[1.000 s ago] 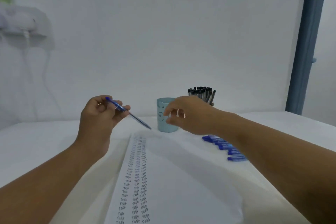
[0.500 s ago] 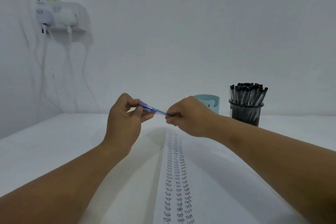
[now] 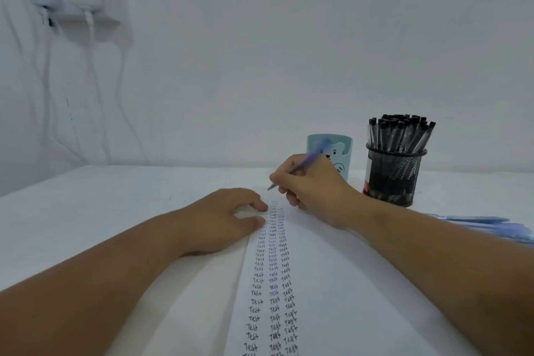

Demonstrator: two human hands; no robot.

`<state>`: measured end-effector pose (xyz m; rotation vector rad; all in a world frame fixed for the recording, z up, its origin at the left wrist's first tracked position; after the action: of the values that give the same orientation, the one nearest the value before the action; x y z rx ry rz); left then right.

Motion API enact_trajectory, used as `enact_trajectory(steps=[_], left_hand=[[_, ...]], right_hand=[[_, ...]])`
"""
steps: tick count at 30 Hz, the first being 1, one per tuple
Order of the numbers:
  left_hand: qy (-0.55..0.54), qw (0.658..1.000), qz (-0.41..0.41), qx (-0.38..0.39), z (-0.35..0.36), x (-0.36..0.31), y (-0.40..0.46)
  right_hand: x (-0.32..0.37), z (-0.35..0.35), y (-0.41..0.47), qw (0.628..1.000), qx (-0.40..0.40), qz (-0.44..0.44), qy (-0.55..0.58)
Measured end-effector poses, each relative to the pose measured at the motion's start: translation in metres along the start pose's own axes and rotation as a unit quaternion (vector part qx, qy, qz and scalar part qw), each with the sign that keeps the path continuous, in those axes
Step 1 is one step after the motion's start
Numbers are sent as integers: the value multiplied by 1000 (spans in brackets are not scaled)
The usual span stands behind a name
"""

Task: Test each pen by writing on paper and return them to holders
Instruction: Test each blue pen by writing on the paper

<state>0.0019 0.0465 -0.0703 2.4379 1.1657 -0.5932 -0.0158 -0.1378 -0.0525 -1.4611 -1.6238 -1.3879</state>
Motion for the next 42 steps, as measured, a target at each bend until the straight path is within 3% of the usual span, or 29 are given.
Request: enact_trajectory(steps=[5, 18, 42], left_hand=[[-6, 1000, -25, 14, 1, 7, 2], [0, 999, -12, 34, 0, 12, 3], [9, 999, -13, 43, 0, 11, 1]], right_hand=[[-5, 4, 2, 994, 28, 78, 66], [-12, 3, 7, 996, 4, 68, -58], [-15, 5, 7, 990, 11, 47, -131]])
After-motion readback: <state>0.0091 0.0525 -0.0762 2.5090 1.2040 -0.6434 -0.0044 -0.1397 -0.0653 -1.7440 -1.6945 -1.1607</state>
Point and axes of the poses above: each hand's wrist, its own y-axis towards the middle knuckle, its own z-axis out of the palm, x = y × z, the point moved 3 cm from there along y, towards the middle knuckle, and after that the axes turned 1 degree about -z, right-handed, at the moved point
